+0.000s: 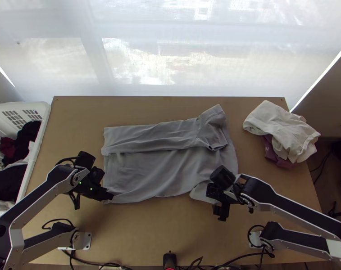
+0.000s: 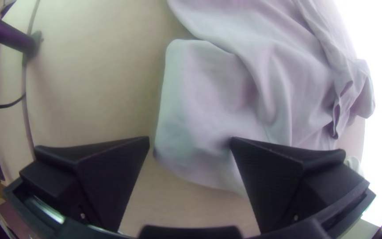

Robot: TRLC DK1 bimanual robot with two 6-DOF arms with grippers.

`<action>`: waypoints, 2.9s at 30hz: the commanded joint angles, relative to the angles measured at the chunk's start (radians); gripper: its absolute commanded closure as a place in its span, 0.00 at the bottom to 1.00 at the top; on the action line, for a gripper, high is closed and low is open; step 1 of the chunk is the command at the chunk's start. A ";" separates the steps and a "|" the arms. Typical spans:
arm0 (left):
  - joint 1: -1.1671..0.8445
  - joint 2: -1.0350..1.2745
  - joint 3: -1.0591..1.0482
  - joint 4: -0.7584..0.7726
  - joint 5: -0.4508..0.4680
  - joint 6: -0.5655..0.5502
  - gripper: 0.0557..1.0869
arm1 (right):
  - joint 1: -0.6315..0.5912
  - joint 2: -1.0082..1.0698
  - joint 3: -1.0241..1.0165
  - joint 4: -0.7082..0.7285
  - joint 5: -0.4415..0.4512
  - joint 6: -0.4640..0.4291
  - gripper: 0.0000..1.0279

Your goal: Fold the t-shirt

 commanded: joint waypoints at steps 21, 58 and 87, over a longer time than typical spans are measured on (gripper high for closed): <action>0.093 -0.082 0.036 -0.042 -0.001 0.039 0.97 | -0.087 -0.069 0.148 0.017 0.048 -0.035 0.97; 0.257 0.279 0.667 0.015 0.001 0.077 0.97 | -0.563 0.483 0.763 0.094 -0.112 -0.048 0.97; 0.256 0.713 1.056 0.038 -0.053 0.062 0.97 | -0.650 0.979 1.267 0.045 -0.116 -0.041 0.97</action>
